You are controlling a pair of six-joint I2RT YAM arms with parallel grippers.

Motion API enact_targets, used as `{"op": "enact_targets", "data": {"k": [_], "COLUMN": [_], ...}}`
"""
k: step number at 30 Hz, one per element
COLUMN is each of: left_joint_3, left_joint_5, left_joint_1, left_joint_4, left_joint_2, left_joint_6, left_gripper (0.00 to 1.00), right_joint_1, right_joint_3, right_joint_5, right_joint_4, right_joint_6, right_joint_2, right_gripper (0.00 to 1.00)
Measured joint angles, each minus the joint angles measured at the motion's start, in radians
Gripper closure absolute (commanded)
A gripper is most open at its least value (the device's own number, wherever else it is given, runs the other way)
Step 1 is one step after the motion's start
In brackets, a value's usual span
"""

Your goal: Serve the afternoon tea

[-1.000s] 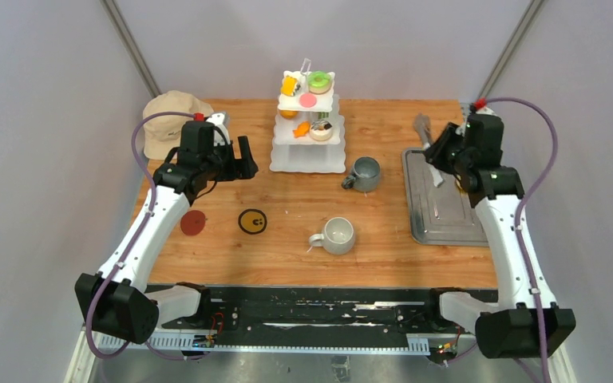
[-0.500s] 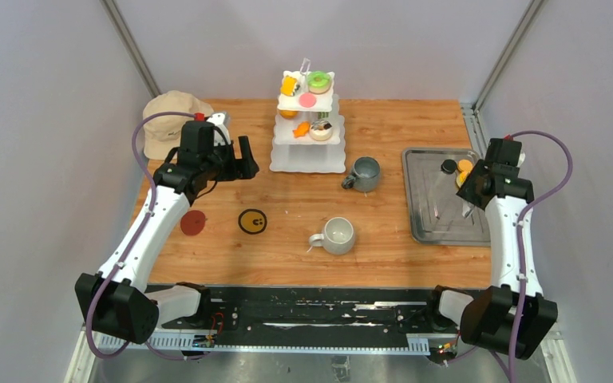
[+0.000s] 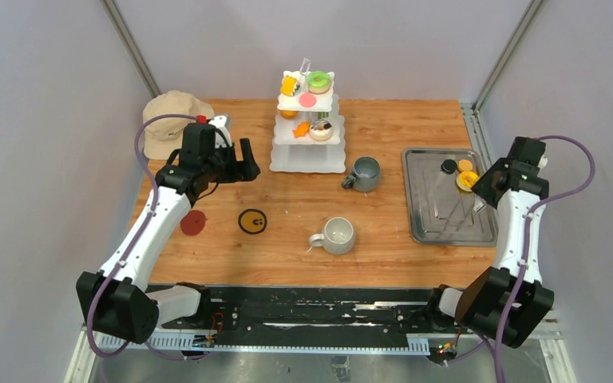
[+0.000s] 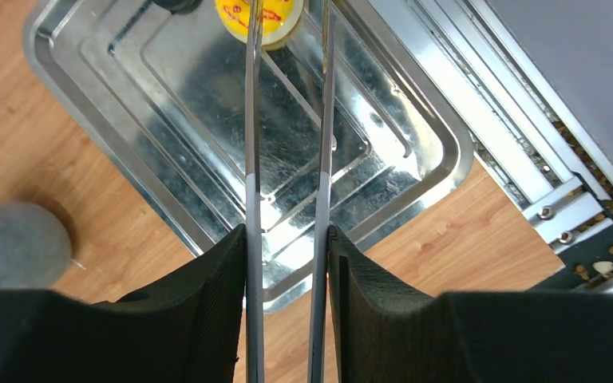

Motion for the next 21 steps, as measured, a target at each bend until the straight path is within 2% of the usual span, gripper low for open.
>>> {"op": "enact_targets", "data": {"k": [4, 9, 21], "left_joint_3": [-0.006, -0.006, -0.006], "left_joint_5": [0.01, 0.018, 0.018], "left_joint_1": [0.0, 0.0, 0.0], "left_joint_4": [0.002, 0.008, 0.013], "left_joint_2": [0.004, 0.009, 0.019], "left_joint_6": [-0.001, -0.003, -0.004], "left_gripper": [0.12, 0.12, 0.12], "right_joint_1": [-0.055, -0.067, -0.124], "right_joint_3": [0.0, 0.0, -0.016], "right_joint_5": [-0.074, -0.132, -0.166], "right_joint_4": [0.039, 0.08, 0.125], "right_joint_6": [0.034, 0.065, 0.089], "right_joint_2": [0.005, 0.048, 0.081], "right_gripper": [0.62, 0.61, 0.63]}}
